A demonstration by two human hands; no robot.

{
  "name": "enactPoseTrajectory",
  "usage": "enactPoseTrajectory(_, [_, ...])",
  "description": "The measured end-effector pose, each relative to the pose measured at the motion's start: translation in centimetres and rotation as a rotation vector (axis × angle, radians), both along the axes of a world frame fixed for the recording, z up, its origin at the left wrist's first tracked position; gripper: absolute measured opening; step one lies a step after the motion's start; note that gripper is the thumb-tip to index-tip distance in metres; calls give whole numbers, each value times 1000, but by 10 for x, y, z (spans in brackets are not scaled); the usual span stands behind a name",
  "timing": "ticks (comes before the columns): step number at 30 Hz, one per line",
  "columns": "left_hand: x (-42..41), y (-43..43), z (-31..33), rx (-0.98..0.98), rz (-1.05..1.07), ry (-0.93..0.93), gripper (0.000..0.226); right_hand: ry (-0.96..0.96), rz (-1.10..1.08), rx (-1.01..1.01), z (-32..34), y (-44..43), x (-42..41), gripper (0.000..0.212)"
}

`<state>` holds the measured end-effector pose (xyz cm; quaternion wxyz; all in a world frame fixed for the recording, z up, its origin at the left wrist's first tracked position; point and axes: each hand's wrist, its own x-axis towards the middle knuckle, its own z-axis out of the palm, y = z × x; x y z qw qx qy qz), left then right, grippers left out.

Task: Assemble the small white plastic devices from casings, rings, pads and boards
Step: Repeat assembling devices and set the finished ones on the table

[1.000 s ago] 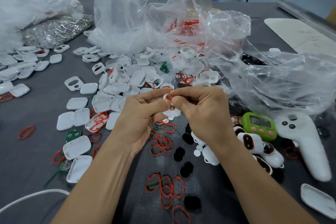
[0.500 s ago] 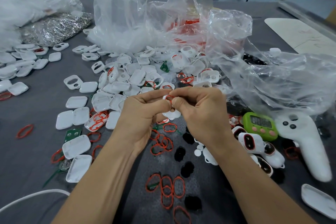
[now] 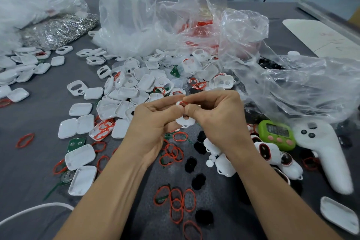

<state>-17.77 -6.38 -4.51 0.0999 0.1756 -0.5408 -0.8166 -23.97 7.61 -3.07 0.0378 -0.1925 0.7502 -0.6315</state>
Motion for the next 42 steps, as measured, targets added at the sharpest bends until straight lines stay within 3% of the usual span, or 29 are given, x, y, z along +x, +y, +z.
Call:
enactPoseTrajectory(3, [-1, 0, -1, 3, 12, -17, 28, -3, -15, 53, -3, -3, 0, 17])
enactPoseTrajectory(8, [-1, 5, -2, -118, 72, -52, 34, 2, -7, 110, -5, -6, 3, 15])
enactPoseTrajectory(10, [-1, 5, -2, -150, 97, -15, 35, -85, 19, 18, -4, -5, 1, 16])
enactPoseTrajectory(13, [-2, 3, 1, -115, 124, 68, 36, -374, 103, -254, 2, -3, -3, 25])
enactPoseTrajectory(16, [-1, 4, 2, -149, 102, 97, 27, -305, 96, -209, 2, 0, -6, 31])
enactPoseTrajectory(20, [-3, 7, -3, -314, 216, 106, 28, -166, -37, -49, -5, -2, -8, 25])
enactPoseTrajectory(22, [-3, 8, -5, -479, 277, 104, 34, -177, 34, -50, -5, -8, -1, 14])
enactPoseTrajectory(25, [0, 14, -8, -687, 199, 89, 41, -119, 32, -3, -7, -11, 3, 21])
enactPoseTrajectory(28, [1, 17, -7, -737, 225, 118, 50, -258, 2, -110, -6, -8, -4, 25])
enactPoseTrajectory(31, [-1, 16, -3, -813, 286, 8, 44, -324, 18, -157, -2, -4, -8, 30])
enactPoseTrajectory(35, [-4, 15, -5, -621, 109, -7, 17, -122, 8, 63, 1, 1, -6, 6])
enactPoseTrajectory(39, [-11, 6, -1, -183, 287, -104, 17, 156, -182, 477, 15, 26, -26, 26])
enactPoseTrajectory(40, [-12, 2, 0, -65, 333, -110, 10, 170, -183, 590, 20, 36, -32, 24])
enactPoseTrajectory(42, [-13, -7, 2, 59, 362, -95, 17, 139, -82, 760, 27, 49, -38, 13])
